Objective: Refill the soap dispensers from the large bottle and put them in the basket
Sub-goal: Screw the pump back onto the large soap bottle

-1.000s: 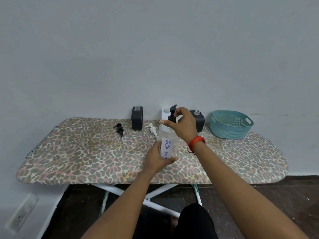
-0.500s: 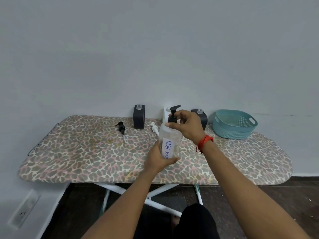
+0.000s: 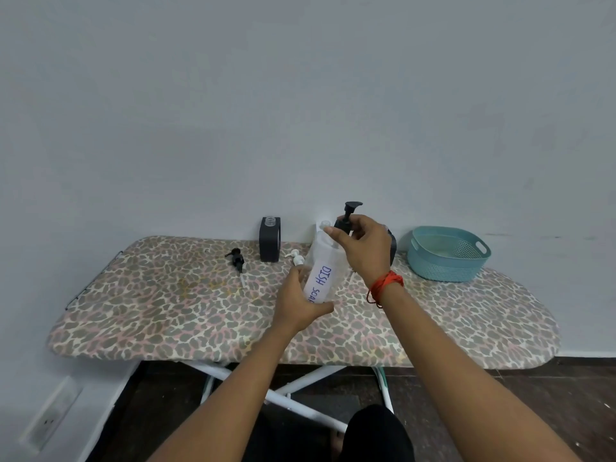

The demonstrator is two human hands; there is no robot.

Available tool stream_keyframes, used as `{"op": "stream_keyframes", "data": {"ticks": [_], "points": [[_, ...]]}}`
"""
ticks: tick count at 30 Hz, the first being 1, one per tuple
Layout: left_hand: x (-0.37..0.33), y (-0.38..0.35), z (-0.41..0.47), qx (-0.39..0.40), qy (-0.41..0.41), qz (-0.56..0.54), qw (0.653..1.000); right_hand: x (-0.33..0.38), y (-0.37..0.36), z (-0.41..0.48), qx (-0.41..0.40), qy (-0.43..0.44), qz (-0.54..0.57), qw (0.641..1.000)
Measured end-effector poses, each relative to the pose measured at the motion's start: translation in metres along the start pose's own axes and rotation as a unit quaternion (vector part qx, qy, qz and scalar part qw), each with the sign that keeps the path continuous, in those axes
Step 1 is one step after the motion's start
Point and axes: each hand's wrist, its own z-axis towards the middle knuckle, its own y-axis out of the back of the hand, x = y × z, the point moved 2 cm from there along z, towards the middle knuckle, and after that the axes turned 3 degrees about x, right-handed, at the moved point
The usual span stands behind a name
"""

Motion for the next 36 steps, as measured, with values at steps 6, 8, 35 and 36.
{"op": "stream_keyframes", "data": {"ticks": [6, 8, 35, 36], "points": [[-0.02, 0.026, -0.012, 0.124, 0.025, -0.077, 0.989, 0.035, 0.016, 0.002, 0.243, 0.039, 0.164, 0.955], [-0.028, 0.033, -0.016, 0.185, 0.025, -0.096, 0.978, 0.045, 0.026, 0.004, 0.352, 0.042, 0.203, 0.913], [-0.064, 0.033, -0.038, -0.077, 0.017, -0.03, 0.996, 0.077, 0.012, -0.019, 0.059, -0.005, 0.135, 0.989], [-0.066, 0.029, -0.039, -0.092, 0.016, -0.027, 0.995, 0.078, 0.009, -0.023, 0.005, -0.007, 0.112, 0.994]]}}
